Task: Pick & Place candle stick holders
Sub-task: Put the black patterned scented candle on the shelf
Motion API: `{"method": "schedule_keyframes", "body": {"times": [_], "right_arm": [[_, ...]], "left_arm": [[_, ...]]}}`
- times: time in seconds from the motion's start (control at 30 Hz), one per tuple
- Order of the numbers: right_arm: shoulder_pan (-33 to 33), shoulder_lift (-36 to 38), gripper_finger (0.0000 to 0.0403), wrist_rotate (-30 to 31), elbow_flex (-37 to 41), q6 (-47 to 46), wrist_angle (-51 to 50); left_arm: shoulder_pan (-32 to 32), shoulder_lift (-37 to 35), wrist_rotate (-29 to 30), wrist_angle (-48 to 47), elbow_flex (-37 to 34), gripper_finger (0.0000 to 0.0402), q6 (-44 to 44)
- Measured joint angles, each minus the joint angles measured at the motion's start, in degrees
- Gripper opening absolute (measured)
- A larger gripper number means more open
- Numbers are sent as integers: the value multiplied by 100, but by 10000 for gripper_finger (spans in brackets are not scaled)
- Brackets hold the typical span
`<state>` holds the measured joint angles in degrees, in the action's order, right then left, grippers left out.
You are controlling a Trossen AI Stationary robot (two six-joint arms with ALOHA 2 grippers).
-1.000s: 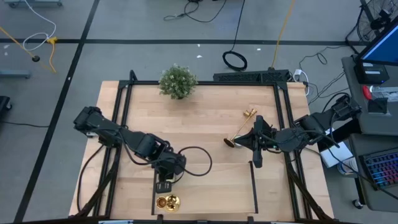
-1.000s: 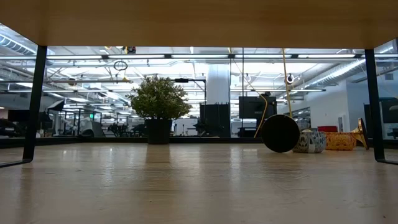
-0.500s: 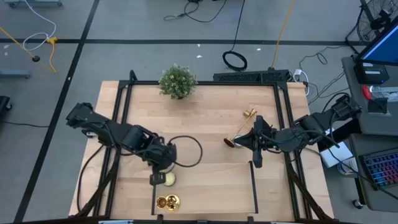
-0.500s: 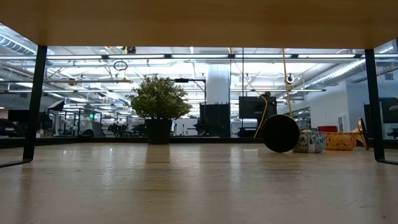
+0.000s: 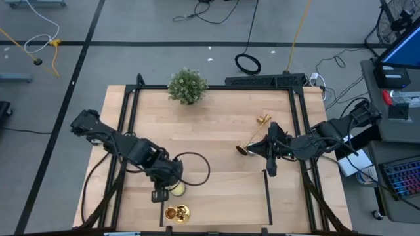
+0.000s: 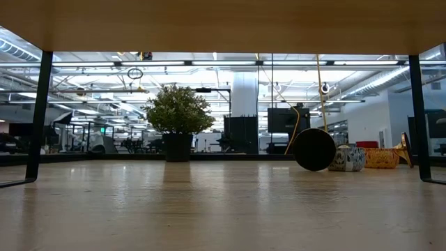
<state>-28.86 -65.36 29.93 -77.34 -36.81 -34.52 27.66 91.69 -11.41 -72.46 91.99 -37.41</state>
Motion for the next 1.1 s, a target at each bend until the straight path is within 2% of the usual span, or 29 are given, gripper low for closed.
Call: {"method": "schedule_keyframes", "body": {"times": [1.1], "right_arm": [[0,-2,0,28,0,63,4]], "left_arm": [[136,170,-131,163,1,0,-24]]}}
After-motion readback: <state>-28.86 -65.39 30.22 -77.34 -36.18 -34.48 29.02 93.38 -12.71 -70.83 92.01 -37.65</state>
